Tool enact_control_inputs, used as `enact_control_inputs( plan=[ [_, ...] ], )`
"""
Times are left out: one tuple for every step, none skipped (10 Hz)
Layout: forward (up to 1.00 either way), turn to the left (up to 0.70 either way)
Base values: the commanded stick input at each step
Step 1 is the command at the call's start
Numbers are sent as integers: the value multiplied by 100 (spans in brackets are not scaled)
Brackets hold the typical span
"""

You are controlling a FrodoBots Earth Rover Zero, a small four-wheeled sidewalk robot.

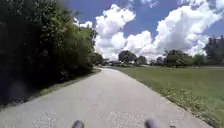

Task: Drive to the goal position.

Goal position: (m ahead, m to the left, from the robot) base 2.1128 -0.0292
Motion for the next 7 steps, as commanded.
enact_control_inputs(
  plan=[
    [50,0],
    [50,0],
    [50,0],
    [50,0],
    [50,0],
    [50,0],
    [50,0]
  ],
)
